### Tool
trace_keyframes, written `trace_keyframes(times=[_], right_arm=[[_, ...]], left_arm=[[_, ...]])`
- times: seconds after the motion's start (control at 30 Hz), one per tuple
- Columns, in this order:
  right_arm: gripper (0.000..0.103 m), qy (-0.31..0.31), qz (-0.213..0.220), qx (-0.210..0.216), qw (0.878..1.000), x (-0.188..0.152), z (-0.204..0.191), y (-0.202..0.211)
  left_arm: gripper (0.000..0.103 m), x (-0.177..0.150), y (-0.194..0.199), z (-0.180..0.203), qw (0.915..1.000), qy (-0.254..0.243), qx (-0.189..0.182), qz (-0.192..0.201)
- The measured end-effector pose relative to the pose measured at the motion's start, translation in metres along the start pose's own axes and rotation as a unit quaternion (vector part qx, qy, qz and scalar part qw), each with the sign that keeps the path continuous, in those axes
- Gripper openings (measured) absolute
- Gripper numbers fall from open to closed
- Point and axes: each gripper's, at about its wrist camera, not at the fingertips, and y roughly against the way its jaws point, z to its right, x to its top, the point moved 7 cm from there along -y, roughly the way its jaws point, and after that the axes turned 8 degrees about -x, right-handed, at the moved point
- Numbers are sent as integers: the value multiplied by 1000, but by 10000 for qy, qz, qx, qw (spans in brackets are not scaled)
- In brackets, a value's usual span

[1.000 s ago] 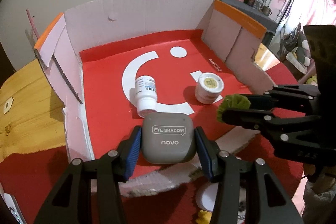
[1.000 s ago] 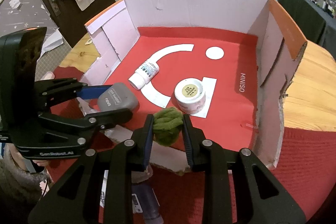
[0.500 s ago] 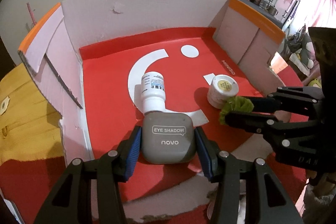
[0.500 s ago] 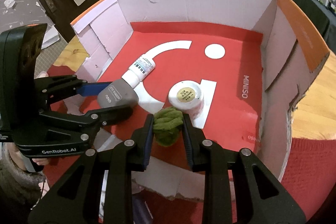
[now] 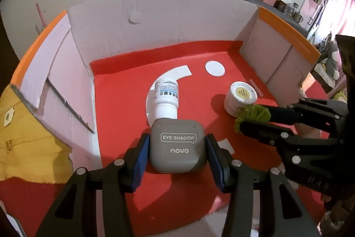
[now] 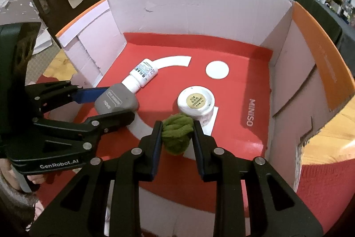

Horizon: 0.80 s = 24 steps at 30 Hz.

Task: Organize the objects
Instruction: 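Carry the eye shadow case and green ball with both grippers into the box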

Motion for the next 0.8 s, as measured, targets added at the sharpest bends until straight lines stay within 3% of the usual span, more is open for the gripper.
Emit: trace_keyframes(times=[0.57,0.8], right_arm=[[25,-19,51,-282,9996,3,9,-9],[25,-53,-13,-210,9998,0,11,-15]], left_arm=[[52,1,-11,-6,9999,33,139,37],[52,1,-11,-7,9999,42,134,28]])
